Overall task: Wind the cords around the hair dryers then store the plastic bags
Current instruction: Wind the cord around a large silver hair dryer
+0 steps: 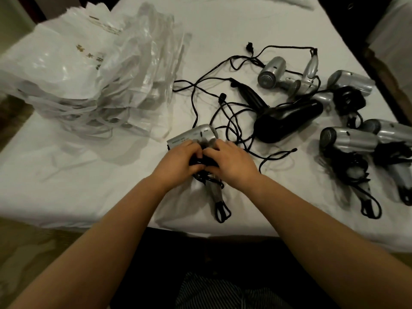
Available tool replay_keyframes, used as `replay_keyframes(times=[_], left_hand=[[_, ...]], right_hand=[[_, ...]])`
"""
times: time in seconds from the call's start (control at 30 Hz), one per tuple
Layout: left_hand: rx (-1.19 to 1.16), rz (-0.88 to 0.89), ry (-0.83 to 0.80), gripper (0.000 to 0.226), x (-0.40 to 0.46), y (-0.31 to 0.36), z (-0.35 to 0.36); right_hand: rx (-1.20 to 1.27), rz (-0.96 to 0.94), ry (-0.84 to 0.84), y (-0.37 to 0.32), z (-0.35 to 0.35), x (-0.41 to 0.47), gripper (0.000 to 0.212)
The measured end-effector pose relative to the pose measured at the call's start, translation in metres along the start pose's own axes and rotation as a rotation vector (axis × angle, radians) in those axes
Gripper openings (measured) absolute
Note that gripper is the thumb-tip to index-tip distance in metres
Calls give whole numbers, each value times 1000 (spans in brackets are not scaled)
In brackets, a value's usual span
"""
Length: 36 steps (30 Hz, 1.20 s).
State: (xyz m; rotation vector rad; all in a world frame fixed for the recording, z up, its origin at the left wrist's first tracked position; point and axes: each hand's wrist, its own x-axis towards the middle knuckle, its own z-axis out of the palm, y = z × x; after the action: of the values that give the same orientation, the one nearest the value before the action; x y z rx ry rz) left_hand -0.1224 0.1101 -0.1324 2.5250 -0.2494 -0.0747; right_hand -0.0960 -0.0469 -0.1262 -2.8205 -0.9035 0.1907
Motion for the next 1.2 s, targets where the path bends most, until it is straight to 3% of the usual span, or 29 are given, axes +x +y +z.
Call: replay_keyframes(times=[0.1, 0.23, 0.4, 0.47, 0.53, 0.6, 0.73, 0.9, 0.97, 1.07, 1.2], left_hand=[[-51, 21, -78, 24, 4, -5, -8], [-15, 22, 18, 18, 6, -2, -7], [54, -37, 164, 9, 5, 13, 4], [-41, -94, 194, 9, 0, 11, 9], [-304, -235, 221, 7, -4, 7, 9], [-470, -324, 194, 8, 1, 3, 10], [-320, -300, 18, 22, 21, 12, 9], [-268, -384, 8, 18, 26, 16, 7], [-149, -369, -50, 25, 26, 19, 3], [68, -320, -173, 32, 27, 29, -4], [-7, -402, -209, 34, 29, 36, -12]], right_hand=[[44, -16, -29, 2, -5, 4, 35], [56, -5, -3, -3, -8, 5, 33], [84, 151, 58, -4, -12, 5, 30], [69, 185, 77, -5, -10, 6, 30], [68, 209, 98, -6, -7, 5, 31], [118, 213, 119, -8, -3, 4, 32], [263, 170, 118, -14, 3, 5, 35], [506, 340, 239, -11, 14, -6, 46], [568, 484, 164, -15, 22, -16, 56], [740, 666, -103, -18, 29, -22, 62], [1041, 707, -154, -21, 30, -19, 64]])
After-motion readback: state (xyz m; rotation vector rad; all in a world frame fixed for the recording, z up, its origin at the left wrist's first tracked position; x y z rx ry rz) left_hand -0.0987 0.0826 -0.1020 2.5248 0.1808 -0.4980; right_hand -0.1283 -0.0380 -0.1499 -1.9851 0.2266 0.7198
